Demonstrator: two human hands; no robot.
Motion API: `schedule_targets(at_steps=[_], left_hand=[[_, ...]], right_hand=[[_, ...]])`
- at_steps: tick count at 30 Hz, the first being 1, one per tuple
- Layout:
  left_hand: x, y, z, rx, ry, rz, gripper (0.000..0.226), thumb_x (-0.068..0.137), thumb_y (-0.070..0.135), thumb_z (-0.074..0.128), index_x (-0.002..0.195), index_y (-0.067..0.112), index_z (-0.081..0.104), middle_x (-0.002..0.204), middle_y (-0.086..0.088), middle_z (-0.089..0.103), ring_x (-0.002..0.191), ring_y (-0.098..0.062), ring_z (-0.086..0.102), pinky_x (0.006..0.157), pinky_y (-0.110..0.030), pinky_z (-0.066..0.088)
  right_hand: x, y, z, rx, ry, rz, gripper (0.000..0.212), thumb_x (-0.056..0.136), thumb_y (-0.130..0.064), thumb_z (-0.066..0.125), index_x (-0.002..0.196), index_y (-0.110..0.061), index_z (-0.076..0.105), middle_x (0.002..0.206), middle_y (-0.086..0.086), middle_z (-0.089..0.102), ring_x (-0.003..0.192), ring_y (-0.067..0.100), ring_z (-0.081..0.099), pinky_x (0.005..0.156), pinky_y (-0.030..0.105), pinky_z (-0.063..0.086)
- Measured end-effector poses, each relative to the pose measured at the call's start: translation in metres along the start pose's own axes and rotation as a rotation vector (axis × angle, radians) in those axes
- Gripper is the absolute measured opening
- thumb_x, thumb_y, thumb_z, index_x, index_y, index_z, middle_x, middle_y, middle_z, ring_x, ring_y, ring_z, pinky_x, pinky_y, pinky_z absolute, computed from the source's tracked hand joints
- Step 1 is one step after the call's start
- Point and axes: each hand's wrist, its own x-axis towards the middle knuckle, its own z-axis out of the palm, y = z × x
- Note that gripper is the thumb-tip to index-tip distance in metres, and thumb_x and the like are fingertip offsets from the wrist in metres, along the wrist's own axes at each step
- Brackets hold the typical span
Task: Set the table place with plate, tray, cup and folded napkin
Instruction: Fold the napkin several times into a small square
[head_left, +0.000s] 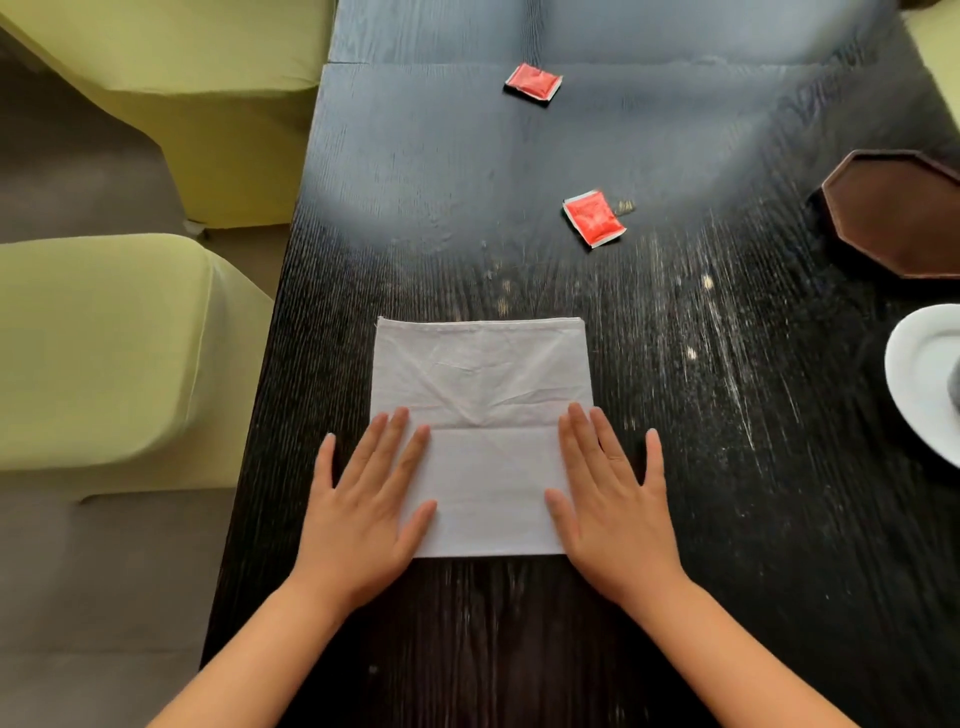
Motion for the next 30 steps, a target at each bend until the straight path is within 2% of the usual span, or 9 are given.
schedule_targets(at_steps=[3, 6, 8, 10, 13, 16, 19, 25, 30], left_hand=[[-0.008, -0.006, -0.004, -0.038, 0.020, -0.033, 0.074, 0.089, 0.061, 0.019, 0.148, 0.018, 0.015, 0.156, -0.002, 0.015, 0.144, -0.006, -0.009, 0.113, -0.050, 0.001], [-0.021, -0.012, -0.008, -0.087, 0.078, 0.071, 0.082, 0.079, 0.061, 0.044, 0.147, 0.021, 0.022, 0.156, -0.006, 0.020, 0.145, -0.016, 0.008, 0.114, -0.052, 0.002], [-0.030, -0.020, -0.011, -0.103, 0.133, 0.183, 0.072, 0.075, 0.055, 0.055, 0.138, 0.021, 0.041, 0.142, -0.009, 0.046, 0.138, -0.018, 0.030, 0.114, -0.051, 0.012], [-0.035, -0.024, -0.012, -0.117, 0.203, 0.259, 0.054, 0.076, 0.046, 0.059, 0.121, 0.019, 0.052, 0.116, -0.007, 0.062, 0.118, -0.018, 0.048, 0.109, -0.046, 0.026], [-0.035, -0.021, -0.015, -0.126, 0.240, 0.367, 0.033, 0.080, 0.035, 0.059, 0.105, 0.015, 0.056, 0.097, -0.007, 0.065, 0.092, -0.021, 0.060, 0.091, -0.034, 0.042], [-0.033, -0.019, -0.019, -0.111, 0.239, 0.456, 0.012, 0.084, 0.022, 0.058, 0.090, 0.012, 0.062, 0.088, -0.004, 0.066, 0.078, -0.021, 0.064, 0.074, -0.030, 0.051], [-0.030, -0.020, -0.023, -0.105, 0.250, 0.479, 0.014, 0.088, 0.012, 0.058, 0.075, 0.008, 0.065, 0.078, -0.004, 0.065, 0.070, -0.023, 0.062, 0.062, -0.033, 0.053], [-0.032, -0.015, -0.025, -0.053, 0.225, 0.443, 0.011, 0.079, 0.007, 0.057, 0.081, 0.008, 0.068, 0.083, -0.004, 0.067, 0.076, -0.023, 0.064, 0.062, -0.032, 0.055], [-0.032, -0.011, -0.025, -0.124, 0.177, 0.336, 0.024, 0.075, 0.019, 0.061, 0.094, 0.006, 0.068, 0.090, -0.006, 0.067, 0.082, -0.025, 0.065, 0.068, -0.032, 0.056]], right_hand=[[-0.003, 0.000, -0.002, 0.043, 0.004, 0.027, 0.069, 0.088, -0.049, 0.026, 0.145, -0.012, 0.016, 0.153, 0.001, 0.017, 0.142, 0.021, 0.016, 0.110, 0.057, -0.003], [-0.014, 0.012, -0.002, 0.104, 0.052, -0.065, 0.071, 0.087, -0.054, 0.031, 0.147, -0.020, 0.015, 0.155, 0.003, 0.015, 0.144, 0.020, 0.008, 0.112, 0.054, -0.008], [-0.024, 0.027, -0.002, 0.168, 0.108, -0.211, 0.065, 0.084, -0.052, 0.042, 0.141, -0.022, 0.032, 0.151, 0.007, 0.030, 0.140, 0.021, 0.020, 0.113, 0.052, 0.003], [-0.031, 0.039, -0.003, 0.175, 0.183, -0.332, 0.051, 0.081, -0.047, 0.052, 0.125, -0.020, 0.049, 0.129, 0.007, 0.052, 0.127, 0.021, 0.039, 0.110, 0.048, 0.020], [-0.028, 0.048, -0.007, 0.147, 0.256, -0.422, 0.030, 0.079, -0.038, 0.059, 0.100, -0.017, 0.063, 0.097, 0.003, 0.065, 0.099, 0.018, 0.054, 0.097, 0.041, 0.035], [-0.021, 0.050, -0.014, 0.075, 0.285, -0.536, 0.017, 0.081, -0.031, 0.061, 0.085, -0.015, 0.067, 0.085, -0.001, 0.065, 0.081, 0.020, 0.062, 0.086, 0.037, 0.040], [-0.018, 0.050, -0.020, 0.056, 0.304, -0.639, 0.012, 0.084, -0.023, 0.060, 0.078, -0.015, 0.066, 0.079, -0.002, 0.065, 0.074, 0.021, 0.062, 0.080, 0.033, 0.044], [-0.019, 0.046, -0.026, 0.030, 0.304, -0.688, 0.011, 0.070, -0.003, 0.061, 0.072, -0.013, 0.066, 0.073, 0.000, 0.065, 0.068, 0.021, 0.062, 0.074, 0.034, 0.051], [-0.020, 0.036, -0.025, 0.221, 0.368, -0.489, 0.011, 0.070, -0.001, 0.061, 0.069, -0.010, 0.066, 0.070, 0.001, 0.065, 0.065, 0.024, 0.062, 0.068, 0.034, 0.050]])
